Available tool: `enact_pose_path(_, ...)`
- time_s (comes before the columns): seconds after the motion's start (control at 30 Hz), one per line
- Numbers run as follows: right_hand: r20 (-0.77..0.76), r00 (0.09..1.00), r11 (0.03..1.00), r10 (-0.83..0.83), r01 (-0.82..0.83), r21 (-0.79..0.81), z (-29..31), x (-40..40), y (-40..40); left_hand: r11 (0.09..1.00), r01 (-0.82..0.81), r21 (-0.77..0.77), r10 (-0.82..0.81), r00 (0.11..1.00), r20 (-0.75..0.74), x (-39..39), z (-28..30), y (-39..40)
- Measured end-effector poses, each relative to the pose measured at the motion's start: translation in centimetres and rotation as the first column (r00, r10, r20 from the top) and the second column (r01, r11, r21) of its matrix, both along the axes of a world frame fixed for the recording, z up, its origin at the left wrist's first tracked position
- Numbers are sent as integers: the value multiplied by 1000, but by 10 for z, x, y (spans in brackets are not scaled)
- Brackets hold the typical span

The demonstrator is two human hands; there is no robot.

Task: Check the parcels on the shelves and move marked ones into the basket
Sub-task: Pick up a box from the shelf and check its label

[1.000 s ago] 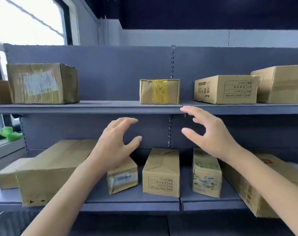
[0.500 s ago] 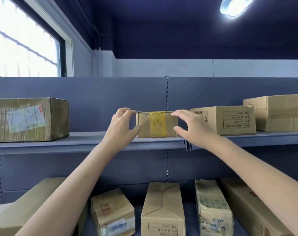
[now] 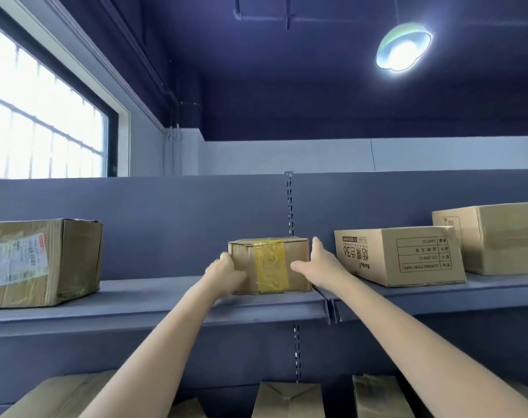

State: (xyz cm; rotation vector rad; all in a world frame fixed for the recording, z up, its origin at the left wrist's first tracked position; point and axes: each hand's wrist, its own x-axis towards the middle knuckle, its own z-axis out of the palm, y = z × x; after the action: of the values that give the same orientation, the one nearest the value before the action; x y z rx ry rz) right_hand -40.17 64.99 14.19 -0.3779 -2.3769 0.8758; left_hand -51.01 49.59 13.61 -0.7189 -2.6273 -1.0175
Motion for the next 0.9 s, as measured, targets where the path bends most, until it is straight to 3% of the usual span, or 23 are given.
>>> enact_pose_path(0.1, -12, 999, 990, 50, -51, -128, -2, -7, 1, 999, 10, 52, -12, 999, 41, 2, 0, 5)
enact_pose_path(0.27, -276, 956, 986, 104, -136, -101, -6, 18, -6, 958, 96, 271, -73, 993, -92, 21, 10, -27)
enact_pose_path(0.4, -500, 837, 961, 223, -275, -33, 15, 50, -31, 777, 388, 495, -297, 920, -255, 60, 35, -64)
enact_pose_path(0.53, -614, 722, 923, 318, -384, 26, 30, 77, -65, 580, 647, 495, -510, 763, -398, 94, 45, -99)
enact_pose_path(0.6, -643, 701, 935, 309, -348, 70, 29, 85, -80, 562, 686, 462, -504, 727, -467, 102, 46, -111)
enact_pose_path(0.9, -738, 609, 955, 290, -239, 178, 40, 120, -117, 511, 649, 564, -222, 733, -643, 133, 54, -141)
